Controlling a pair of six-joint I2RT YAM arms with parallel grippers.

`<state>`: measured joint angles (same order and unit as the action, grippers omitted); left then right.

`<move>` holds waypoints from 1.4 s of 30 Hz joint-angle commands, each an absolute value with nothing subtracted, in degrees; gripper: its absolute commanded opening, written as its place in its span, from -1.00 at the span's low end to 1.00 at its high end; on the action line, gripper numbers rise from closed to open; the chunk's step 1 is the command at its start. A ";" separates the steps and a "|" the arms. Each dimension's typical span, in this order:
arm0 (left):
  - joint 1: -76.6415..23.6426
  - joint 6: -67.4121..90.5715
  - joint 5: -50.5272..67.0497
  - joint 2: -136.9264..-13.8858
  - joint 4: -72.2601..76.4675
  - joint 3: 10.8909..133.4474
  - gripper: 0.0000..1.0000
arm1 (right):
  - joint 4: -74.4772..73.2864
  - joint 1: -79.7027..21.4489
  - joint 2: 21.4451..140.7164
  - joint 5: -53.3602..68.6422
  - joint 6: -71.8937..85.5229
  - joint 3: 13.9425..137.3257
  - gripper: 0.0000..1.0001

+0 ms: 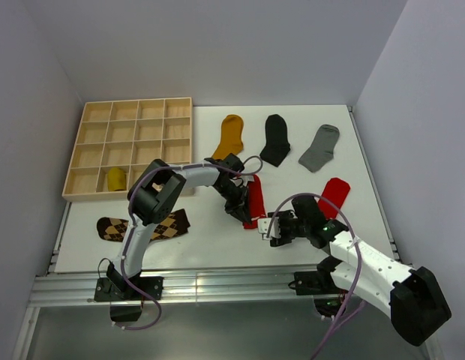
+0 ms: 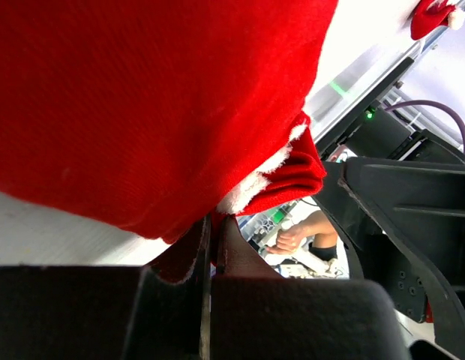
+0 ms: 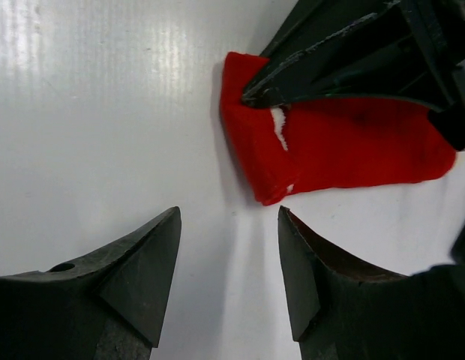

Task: Roll the socks
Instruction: Roll the sock at the center of the board.

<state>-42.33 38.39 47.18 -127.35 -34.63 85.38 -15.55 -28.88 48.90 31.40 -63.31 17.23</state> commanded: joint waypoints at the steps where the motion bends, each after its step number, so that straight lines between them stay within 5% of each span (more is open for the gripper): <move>1: -41.92 37.97 45.70 -128.85 -36.74 86.57 -0.99 | -5.65 -30.93 48.69 26.65 -65.57 15.66 0.24; 13: -41.66 37.44 45.00 -129.73 -38.23 87.54 -0.99 | 15.54 -45.34 53.43 11.61 -67.15 7.57 0.21; 23: -41.66 36.92 44.82 -128.85 -38.58 86.84 -0.99 | 26.19 -47.99 64.68 5.19 -70.75 7.12 0.01; 25: -41.66 36.65 44.56 -128.59 -38.93 86.57 -0.99 | 24.97 -48.08 65.92 5.54 -70.31 8.08 -0.16; 28: -41.57 37.00 44.74 -127.62 -37.80 85.70 -0.87 | 20.24 -48.25 65.92 7.02 -68.12 10.27 -0.62; 42: -40.61 51.06 38.95 -112.69 -14.00 72.09 -0.12 | -13.26 -42.72 62.83 28.10 -58.45 26.09 -0.77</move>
